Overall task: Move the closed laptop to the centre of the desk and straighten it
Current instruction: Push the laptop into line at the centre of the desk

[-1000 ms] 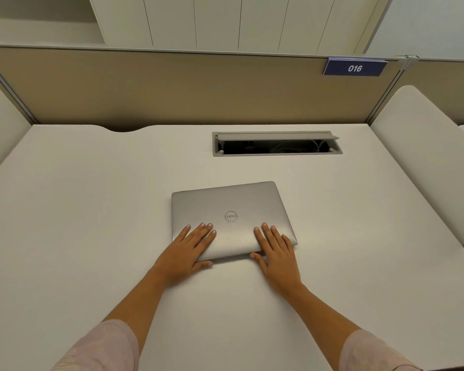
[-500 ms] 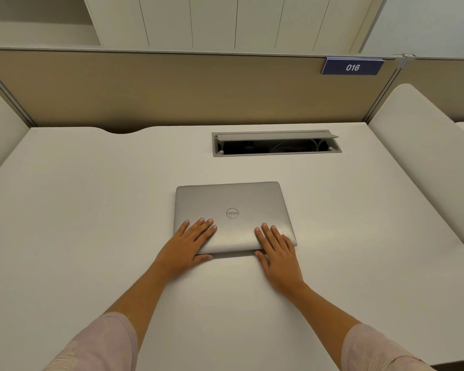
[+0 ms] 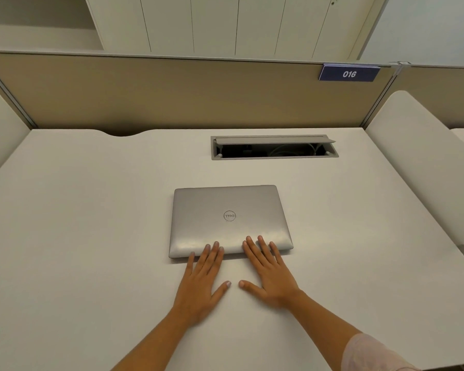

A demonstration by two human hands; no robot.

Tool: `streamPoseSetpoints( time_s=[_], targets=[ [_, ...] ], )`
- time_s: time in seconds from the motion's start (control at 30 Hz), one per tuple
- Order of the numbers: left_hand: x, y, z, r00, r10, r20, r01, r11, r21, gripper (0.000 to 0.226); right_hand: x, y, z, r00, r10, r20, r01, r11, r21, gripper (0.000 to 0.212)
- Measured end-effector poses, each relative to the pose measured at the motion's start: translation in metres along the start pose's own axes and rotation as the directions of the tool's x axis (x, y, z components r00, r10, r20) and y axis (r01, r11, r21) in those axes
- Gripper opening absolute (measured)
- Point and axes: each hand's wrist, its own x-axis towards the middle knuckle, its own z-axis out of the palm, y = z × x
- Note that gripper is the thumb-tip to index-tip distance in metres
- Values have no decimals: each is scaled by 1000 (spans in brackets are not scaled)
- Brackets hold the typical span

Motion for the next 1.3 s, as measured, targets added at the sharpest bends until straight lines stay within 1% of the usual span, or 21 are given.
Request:
streamPoseSetpoints(
  time_s=[0.07,0.4,0.73,1.1,1.3],
  targets=[
    [1,-1,0,1000,-31,0,31,999,-18,77,0,0,-1,1000,0,7,0,1000,0,88],
    [2,-4,4,1000,-20,6,20,998,-60,78,1,-1,-3,999,18,43,-18,1000,-8,89],
    [12,-9,1,999,-15,44,17,999,-48,81,11,5,-7,998,22,61,-22,1000,-1,91],
    [17,-11,-5,999,0,41,2,999,-39,84,16,3,-8,997,35,65,-35,999,-9,93],
    [11,-7,-5,998,-19,61,20,1000,-15,82,8,0,-7,998,50,44,-51,999,19,89]
  ],
)
